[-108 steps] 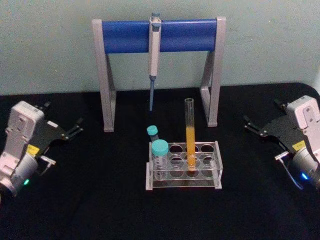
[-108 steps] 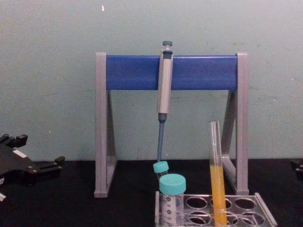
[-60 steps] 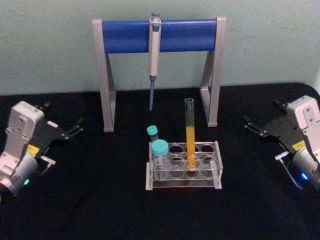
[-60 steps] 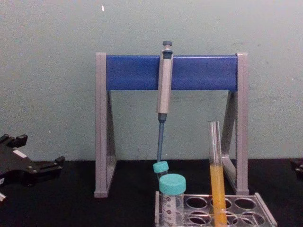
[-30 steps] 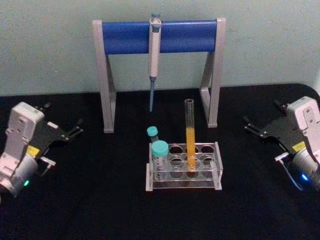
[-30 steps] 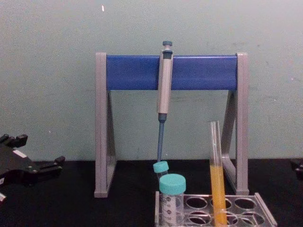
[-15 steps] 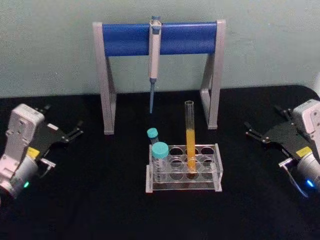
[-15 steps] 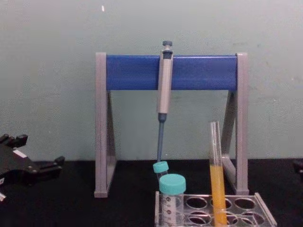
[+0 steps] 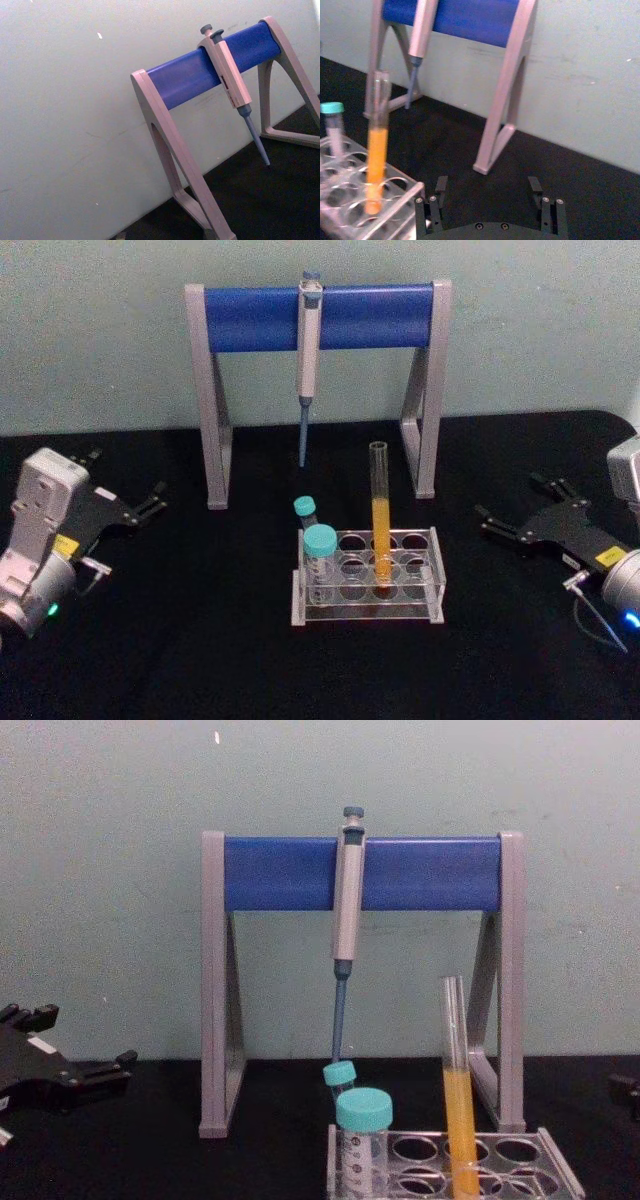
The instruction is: Pick up the test tube from the test tube rack, shake it, then place it back into the test tube rack.
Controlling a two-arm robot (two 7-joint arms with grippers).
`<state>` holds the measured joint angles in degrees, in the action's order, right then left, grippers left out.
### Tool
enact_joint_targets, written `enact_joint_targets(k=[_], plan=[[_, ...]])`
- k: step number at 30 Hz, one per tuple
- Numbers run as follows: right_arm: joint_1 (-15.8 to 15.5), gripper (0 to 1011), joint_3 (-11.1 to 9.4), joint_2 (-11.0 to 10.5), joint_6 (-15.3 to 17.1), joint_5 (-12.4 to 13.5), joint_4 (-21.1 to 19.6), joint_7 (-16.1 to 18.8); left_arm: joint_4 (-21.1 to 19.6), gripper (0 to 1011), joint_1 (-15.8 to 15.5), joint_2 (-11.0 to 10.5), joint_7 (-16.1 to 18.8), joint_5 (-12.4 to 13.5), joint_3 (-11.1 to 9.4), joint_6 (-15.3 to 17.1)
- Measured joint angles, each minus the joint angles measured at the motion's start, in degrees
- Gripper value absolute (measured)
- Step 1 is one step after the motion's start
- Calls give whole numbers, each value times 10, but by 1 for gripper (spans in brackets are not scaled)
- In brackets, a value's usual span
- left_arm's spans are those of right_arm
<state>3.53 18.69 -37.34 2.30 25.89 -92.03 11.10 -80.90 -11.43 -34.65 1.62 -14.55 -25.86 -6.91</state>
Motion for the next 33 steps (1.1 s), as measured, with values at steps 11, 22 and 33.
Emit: enact_joint_targets(k=[11,22,33], plan=[[-5,1000,-13,4,57,60,-31,80,0,1001,0,0,0,0,0,0],[35,1000,15,24,111,63,-29,116,0,1001,0,0,0,0,0,0],[101,1000,60,57,132,46,23,138,0,1001,0,0,0,0,0,0]])
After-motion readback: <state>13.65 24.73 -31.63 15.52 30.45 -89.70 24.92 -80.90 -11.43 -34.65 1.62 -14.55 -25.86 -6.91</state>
